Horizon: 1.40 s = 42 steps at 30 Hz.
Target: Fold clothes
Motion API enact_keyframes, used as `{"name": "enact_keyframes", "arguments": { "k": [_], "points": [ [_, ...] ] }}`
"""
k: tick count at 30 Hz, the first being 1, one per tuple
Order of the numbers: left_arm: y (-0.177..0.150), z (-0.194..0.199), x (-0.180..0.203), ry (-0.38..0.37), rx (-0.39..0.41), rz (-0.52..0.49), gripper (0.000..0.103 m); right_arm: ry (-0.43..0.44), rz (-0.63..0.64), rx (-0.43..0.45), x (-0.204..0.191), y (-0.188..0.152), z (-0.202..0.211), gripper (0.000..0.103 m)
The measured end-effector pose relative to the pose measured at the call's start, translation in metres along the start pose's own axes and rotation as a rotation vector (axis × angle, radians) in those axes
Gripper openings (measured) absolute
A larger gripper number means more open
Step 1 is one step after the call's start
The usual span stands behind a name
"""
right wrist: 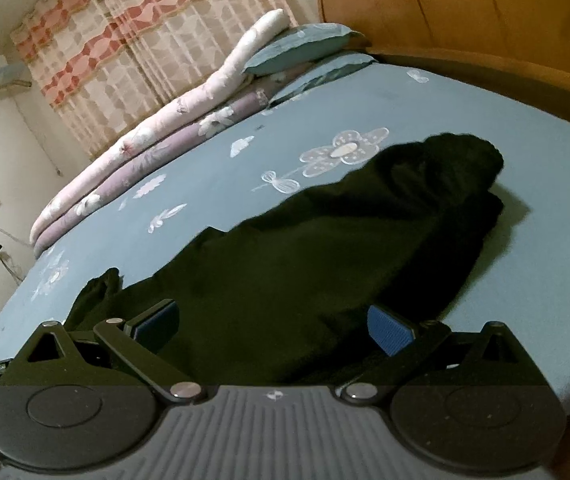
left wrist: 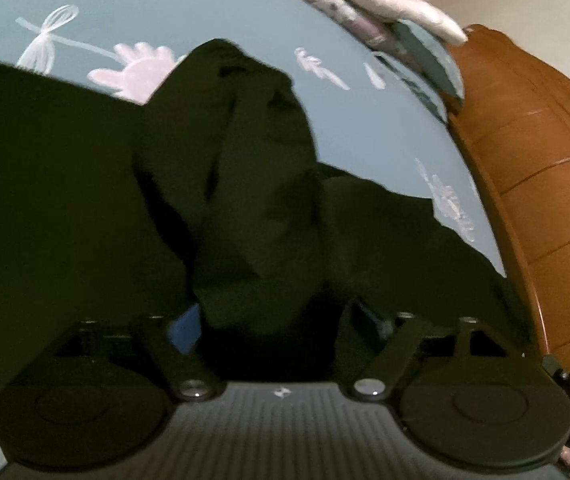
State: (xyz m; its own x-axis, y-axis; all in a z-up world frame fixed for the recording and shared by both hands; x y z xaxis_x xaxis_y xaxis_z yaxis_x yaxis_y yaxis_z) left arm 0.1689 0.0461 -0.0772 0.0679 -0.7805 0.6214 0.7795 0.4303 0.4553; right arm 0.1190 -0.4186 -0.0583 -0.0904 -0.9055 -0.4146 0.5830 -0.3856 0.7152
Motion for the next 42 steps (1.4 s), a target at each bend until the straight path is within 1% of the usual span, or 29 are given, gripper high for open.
{"name": "enact_keyframes", "arguments": {
  "k": [1,4,8,11,14,15,18,19,20,22,24,25,26,28,29,30,32,33,35,40,42],
  "points": [
    [0.000,0.000,0.002,0.012,0.004,-0.018,0.033,-0.005,-0.002,-0.002,0.002,-0.001,0.000,0.102],
    [0.002,0.003,0.010,0.023,0.025,-0.070,0.019,-0.016,-0.012,-0.008,0.008,-0.004,0.001,0.102],
    [0.013,0.023,0.019,0.017,0.094,-0.098,0.017,-0.022,-0.033,-0.005,0.014,-0.004,0.001,0.102],
    [0.022,0.038,0.025,0.013,0.145,-0.118,0.016,-0.007,-0.061,0.001,0.017,-0.003,0.000,0.102],
    [0.028,0.048,0.029,0.010,0.181,-0.130,0.015,0.000,-0.073,0.003,0.019,-0.002,-0.002,0.102],
    [0.029,0.047,0.027,0.010,0.175,-0.124,0.015,0.000,-0.077,-0.001,0.020,-0.003,-0.003,0.102],
    [0.030,0.043,0.021,0.042,0.171,-0.099,0.015,0.003,-0.105,0.008,0.026,-0.003,-0.007,0.101],
    [0.030,0.041,0.018,0.050,0.173,-0.087,0.015,0.003,-0.118,0.015,0.029,-0.002,-0.009,0.098],
    [0.030,0.040,0.016,0.051,0.170,-0.078,0.015,0.001,-0.137,0.016,0.033,-0.001,-0.011,0.091],
    [0.029,0.038,0.013,0.051,0.159,-0.070,0.015,-0.007,-0.162,0.021,0.041,0.002,-0.017,0.084],
    [0.028,0.035,0.012,0.048,0.144,-0.071,0.015,-0.037,-0.179,0.018,0.049,0.004,-0.026,0.083],
    [0.027,0.034,0.011,0.049,0.143,-0.068,0.015,-0.059,-0.186,0.014,0.052,0.005,-0.031,0.080],
    [0.026,0.033,0.010,0.050,0.142,-0.065,0.015,-0.052,-0.202,0.015,0.055,0.005,-0.035,0.073],
    [0.025,0.033,0.009,0.051,0.138,-0.065,0.015,-0.038,-0.226,0.012,0.060,0.004,-0.041,0.067],
    [0.024,0.032,0.008,0.052,0.136,-0.065,0.015,-0.049,-0.219,0.009,0.060,0.004,-0.044,0.059],
    [0.024,0.032,0.007,0.052,0.134,-0.065,0.015,-0.061,-0.212,0.006,0.061,0.004,-0.046,0.054],
    [0.025,0.032,0.008,0.053,0.135,-0.070,0.015,-0.085,-0.197,0.000,0.062,0.004,-0.051,0.033],
    [0.027,0.033,0.009,0.050,0.138,-0.077,0.015,-0.077,-0.204,0.004,0.063,0.005,-0.050,0.029],
    [0.031,0.036,0.013,0.042,0.145,-0.091,0.015,-0.065,-0.207,0.013,0.062,0.007,-0.046,0.017],
    [0.036,0.048,0.021,0.016,0.163,-0.117,0.015,-0.050,-0.185,0.030,0.055,0.014,-0.033,0.016],
    [0.032,0.047,0.018,0.010,0.151,-0.111,0.015,-0.044,-0.176,0.037,0.052,0.017,-0.028,0.016]
  ]
}}
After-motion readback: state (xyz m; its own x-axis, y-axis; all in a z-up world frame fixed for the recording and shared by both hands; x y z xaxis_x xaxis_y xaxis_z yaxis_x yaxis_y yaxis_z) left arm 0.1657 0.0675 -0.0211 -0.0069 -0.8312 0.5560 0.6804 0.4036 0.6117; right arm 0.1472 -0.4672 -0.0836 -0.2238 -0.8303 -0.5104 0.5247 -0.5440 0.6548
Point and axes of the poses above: each gripper's, at about its wrist camera, not at the fingertips, and z roughly against the way its jaws point, x to its right, y to its top, the point moved 1 cm from there along -z, roughly the way its jaws point, and after that the axes turned 5 degrees about -y, right-handed, at the moved point
